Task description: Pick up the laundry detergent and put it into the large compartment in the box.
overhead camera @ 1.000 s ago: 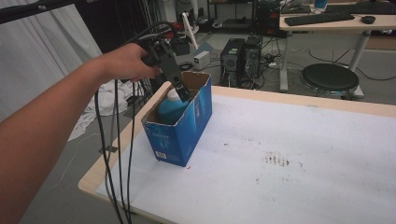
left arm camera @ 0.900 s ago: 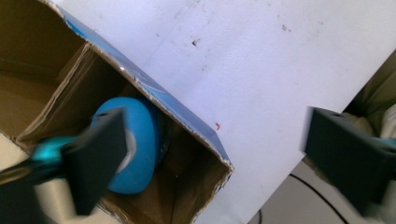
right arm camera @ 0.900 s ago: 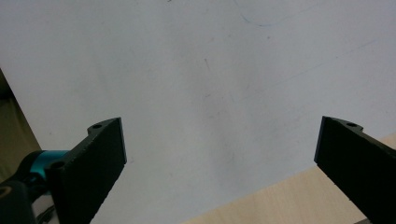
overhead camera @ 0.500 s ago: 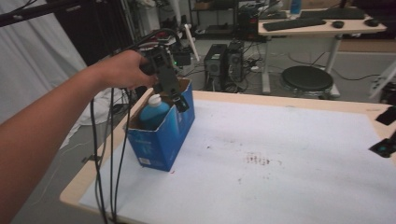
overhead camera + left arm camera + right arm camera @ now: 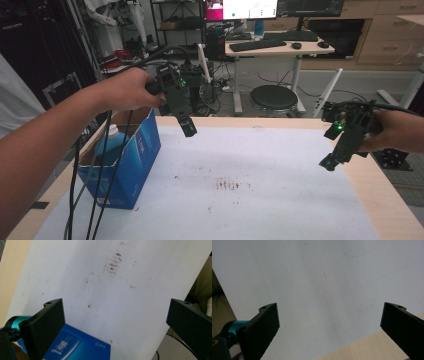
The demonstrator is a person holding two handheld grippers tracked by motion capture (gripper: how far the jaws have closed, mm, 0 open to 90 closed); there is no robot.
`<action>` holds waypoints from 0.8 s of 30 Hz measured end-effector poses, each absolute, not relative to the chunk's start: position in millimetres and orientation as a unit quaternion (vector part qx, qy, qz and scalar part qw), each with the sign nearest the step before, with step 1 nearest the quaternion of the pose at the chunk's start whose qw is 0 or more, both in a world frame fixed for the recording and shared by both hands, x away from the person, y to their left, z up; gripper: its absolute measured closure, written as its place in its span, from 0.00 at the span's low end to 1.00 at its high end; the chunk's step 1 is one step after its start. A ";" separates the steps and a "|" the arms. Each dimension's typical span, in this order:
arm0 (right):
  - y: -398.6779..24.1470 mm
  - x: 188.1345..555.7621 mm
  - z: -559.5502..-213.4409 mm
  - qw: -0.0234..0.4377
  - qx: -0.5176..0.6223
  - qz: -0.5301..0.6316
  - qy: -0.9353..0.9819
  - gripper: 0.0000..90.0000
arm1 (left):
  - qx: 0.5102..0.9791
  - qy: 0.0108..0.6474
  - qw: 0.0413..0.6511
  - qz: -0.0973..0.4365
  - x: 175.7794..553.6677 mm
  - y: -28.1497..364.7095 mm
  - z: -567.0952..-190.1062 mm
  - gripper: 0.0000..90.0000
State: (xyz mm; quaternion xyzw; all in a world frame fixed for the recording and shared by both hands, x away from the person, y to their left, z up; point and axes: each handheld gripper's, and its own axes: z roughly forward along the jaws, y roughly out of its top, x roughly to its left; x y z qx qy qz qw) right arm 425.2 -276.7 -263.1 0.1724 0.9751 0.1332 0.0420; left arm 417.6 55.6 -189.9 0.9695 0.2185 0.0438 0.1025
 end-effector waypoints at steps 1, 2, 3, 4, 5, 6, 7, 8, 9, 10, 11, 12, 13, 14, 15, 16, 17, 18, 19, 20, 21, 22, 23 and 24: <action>-276.9 425.7 -263.2 0.042 0.171 0.135 0.975 0.01 | 0.971 0.216 0.098 0.043 419.6 50.7 -191.5 0.02; -276.8 425.6 -263.3 0.042 0.172 0.135 0.975 0.01 | 0.971 0.214 0.097 0.040 421.4 46.3 -193.7 0.02; -276.8 425.7 -263.3 0.042 0.170 0.135 0.975 0.01 | 0.971 0.214 0.094 0.037 423.2 42.2 -195.8 0.02; -276.6 425.4 -263.3 0.042 0.172 0.136 0.975 0.01 | 0.971 0.218 0.092 0.032 425.1 38.3 -198.4 0.02; -276.6 425.6 -263.2 0.043 0.169 0.137 0.975 0.01 | 0.971 0.219 0.089 0.027 426.8 34.8 -200.7 0.02; -276.5 425.4 -263.0 0.042 0.168 0.138 0.975 0.01 | 0.972 0.217 0.088 0.025 427.5 31.6 -202.9 0.02; -276.8 425.8 -263.0 0.043 0.167 0.139 0.975 0.01 | 0.973 0.213 0.086 0.026 427.9 28.9 -205.2 0.02; -277.1 425.7 -263.0 0.042 0.169 0.141 0.975 0.01 | 0.974 0.208 0.088 0.028 428.1 26.6 -206.9 0.02; -277.6 426.0 -263.0 0.042 0.169 0.140 0.975 0.01 | 0.974 0.203 0.093 0.029 428.3 24.4 -208.2 0.02; -278.1 426.4 -263.0 0.042 0.168 0.140 0.975 0.01 | 0.975 0.197 0.098 0.029 428.7 22.4 -209.4 0.02; -278.2 426.4 -263.1 0.042 0.169 0.140 0.975 0.01 | 0.975 0.194 0.100 0.032 428.5 20.2 -210.6 0.02; -278.1 426.7 -263.6 0.042 0.166 0.140 0.975 0.01 | 0.976 0.191 0.102 0.034 427.9 18.1 -212.1 0.02; -277.6 426.5 -264.0 0.041 0.167 0.139 0.975 0.01 | 0.977 0.184 0.102 0.036 426.8 16.4 -213.6 0.02; -276.9 426.5 -264.8 0.041 0.166 0.141 0.975 0.01 | 0.978 0.176 0.103 0.040 424.9 14.4 -216.3 0.02; -275.9 426.1 -265.2 0.040 0.164 0.140 0.976 0.01 | 0.979 0.174 0.101 0.041 423.8 13.4 -218.0 0.02; -275.3 425.9 -265.6 0.039 0.164 0.140 0.976 0.01 | 0.979 0.171 0.099 0.039 423.0 12.3 -220.3 0.02; -274.4 426.0 -266.4 0.039 0.163 0.141 0.976 0.01 | 0.980 0.170 0.096 0.036 422.8 11.7 -222.3 0.02; -273.8 426.3 -267.3 0.038 0.161 0.140 0.976 0.01 | 0.980 0.171 0.095 0.035 422.7 11.3 -224.7 0.02; -272.9 426.2 -268.0 0.036 0.162 0.139 0.976 0.01 | 0.980 0.172 0.093 0.034 422.8 11.1 -226.4 0.02; -272.2 426.3 -268.9 0.035 0.160 0.139 0.977 0.01 | 0.980 0.172 0.090 0.036 423.3 11.1 -228.1 0.02; -271.5 426.5 -269.6 0.036 0.159 0.139 0.977 0.01 | 0.981 0.171 0.088 0.035 423.6 11.2 -228.9 0.02; -271.2 426.6 -270.0 0.034 0.159 0.139 0.977 0.01 | 0.981 0.171 0.087 0.031 423.5 11.4 -230.1 0.02; -270.5 426.8 -270.7 0.033 0.157 0.138 0.977 0.01 | 0.981 0.172 0.087 0.030 423.4 11.7 -230.7 0.02; -270.2 427.1 -270.8 0.034 0.156 0.137 0.978 0.01 | 0.981 0.173 0.086 0.031 423.5 12.0 -231.4 0.02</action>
